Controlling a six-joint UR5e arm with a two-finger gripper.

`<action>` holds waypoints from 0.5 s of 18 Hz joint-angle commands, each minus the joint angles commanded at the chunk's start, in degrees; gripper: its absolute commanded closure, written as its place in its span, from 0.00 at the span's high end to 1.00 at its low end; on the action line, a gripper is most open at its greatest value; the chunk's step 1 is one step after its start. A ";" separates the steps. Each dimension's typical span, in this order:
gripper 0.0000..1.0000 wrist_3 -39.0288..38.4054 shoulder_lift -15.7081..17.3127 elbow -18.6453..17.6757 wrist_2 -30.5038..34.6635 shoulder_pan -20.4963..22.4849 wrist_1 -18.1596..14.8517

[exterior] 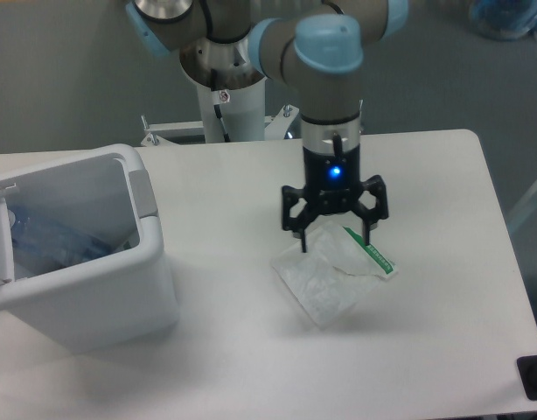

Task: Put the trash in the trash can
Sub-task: 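Lower the gripper onto the green strip edge of the plastic bag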

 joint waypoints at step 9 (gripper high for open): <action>1.00 -0.80 -8.35 0.35 -1.75 8.62 -0.27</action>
